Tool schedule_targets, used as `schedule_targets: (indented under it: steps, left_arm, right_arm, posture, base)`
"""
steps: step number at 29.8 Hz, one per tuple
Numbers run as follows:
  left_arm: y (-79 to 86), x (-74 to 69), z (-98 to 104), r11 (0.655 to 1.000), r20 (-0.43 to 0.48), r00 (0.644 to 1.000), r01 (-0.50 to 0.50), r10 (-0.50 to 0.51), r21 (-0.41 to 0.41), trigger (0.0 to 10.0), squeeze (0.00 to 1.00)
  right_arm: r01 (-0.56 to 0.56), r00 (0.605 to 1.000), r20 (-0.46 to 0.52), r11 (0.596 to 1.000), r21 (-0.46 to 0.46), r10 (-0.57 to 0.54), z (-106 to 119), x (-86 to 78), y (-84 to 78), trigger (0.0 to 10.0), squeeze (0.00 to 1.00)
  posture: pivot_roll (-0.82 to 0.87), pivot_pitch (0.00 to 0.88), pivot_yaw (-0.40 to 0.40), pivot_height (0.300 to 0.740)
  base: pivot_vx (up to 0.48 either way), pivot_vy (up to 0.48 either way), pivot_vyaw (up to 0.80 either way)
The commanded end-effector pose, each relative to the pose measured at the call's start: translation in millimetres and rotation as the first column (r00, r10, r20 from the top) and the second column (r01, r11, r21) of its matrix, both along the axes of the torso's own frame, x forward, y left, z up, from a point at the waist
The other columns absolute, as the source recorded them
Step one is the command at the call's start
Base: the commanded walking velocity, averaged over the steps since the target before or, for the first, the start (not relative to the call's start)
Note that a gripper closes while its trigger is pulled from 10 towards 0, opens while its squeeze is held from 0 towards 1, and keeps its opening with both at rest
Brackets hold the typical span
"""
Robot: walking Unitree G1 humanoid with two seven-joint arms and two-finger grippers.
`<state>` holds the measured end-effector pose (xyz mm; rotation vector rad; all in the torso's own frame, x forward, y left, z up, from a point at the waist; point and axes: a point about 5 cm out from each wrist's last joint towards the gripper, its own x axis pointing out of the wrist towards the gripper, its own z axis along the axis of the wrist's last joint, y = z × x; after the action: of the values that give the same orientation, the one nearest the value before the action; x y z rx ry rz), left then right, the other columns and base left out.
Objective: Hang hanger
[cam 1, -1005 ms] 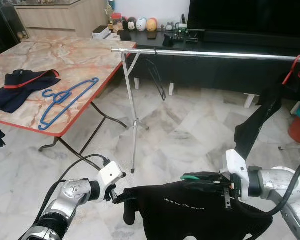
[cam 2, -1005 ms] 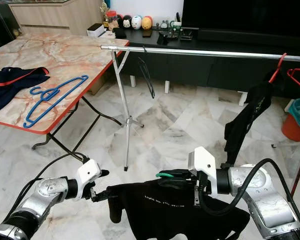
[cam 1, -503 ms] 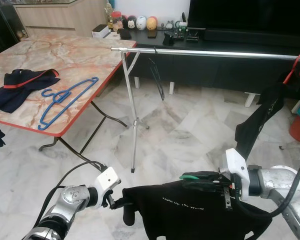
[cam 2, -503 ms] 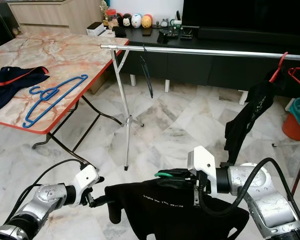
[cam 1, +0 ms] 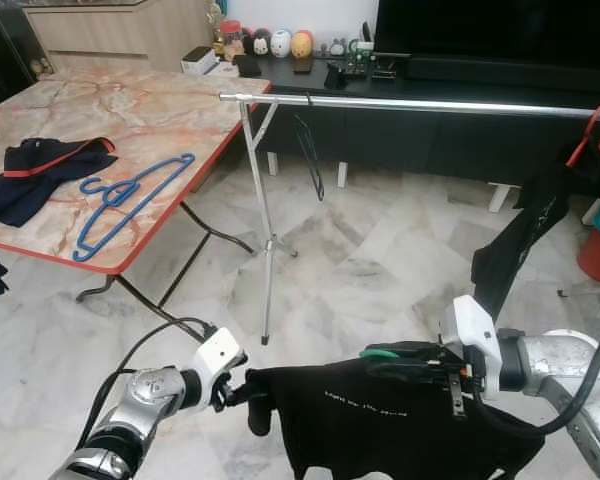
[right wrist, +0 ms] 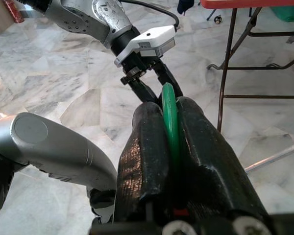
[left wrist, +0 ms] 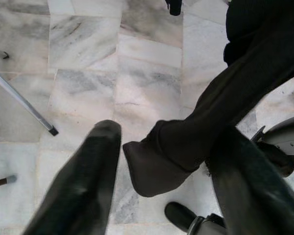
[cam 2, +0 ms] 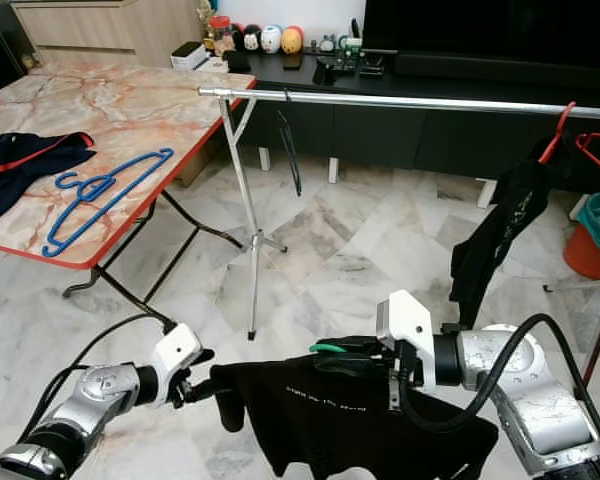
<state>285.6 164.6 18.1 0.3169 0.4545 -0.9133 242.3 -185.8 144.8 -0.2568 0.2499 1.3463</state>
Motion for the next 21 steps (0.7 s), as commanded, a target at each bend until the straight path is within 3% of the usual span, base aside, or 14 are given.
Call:
schedule_targets:
  steps: [1,7,15,21]
  left_arm:
    - [9.4,-1.1,-1,1.0,-0.001,1.0,-0.019,0.019,0.019,0.0,0.0]
    - [16.8,-0.9,-2,0.997,0.007,0.999,-0.054,0.054,0.048,0.0,0.0]
    - [31.5,-3.5,-9,0.978,0.026,0.991,-0.132,0.13,0.162,0.0,0.0]
    - [41.7,-4.1,-15,0.941,0.049,0.969,-0.248,0.243,0.232,0.0,0.0]
  right_arm:
    - [-0.02,0.998,0.057,1.0,0.014,0.019,14,2.1,1.7,0.0,0.0]
    - [-0.008,0.998,0.062,1.0,0.012,0.007,14,3.9,0.3,0.0,0.0]
    - [0.044,0.995,0.086,0.999,0.005,-0.045,13,10.2,-3.3,0.0,0.0]
    - [0.083,0.992,0.098,0.997,-0.001,-0.083,13,14.9,-6.9,0.0,0.0]
  posture:
    - [0.02,0.043,0.069,0.74]
    - [0.02,0.043,0.069,0.74]
    - [0.02,0.042,0.069,0.74]
    - [0.02,0.042,0.068,0.74]
  base:
    - [0.0,0.0,0.0]
    - [0.0,0.0,0.0]
    - [0.0,0.0,0.0]
    - [0.0,0.0,0.0]
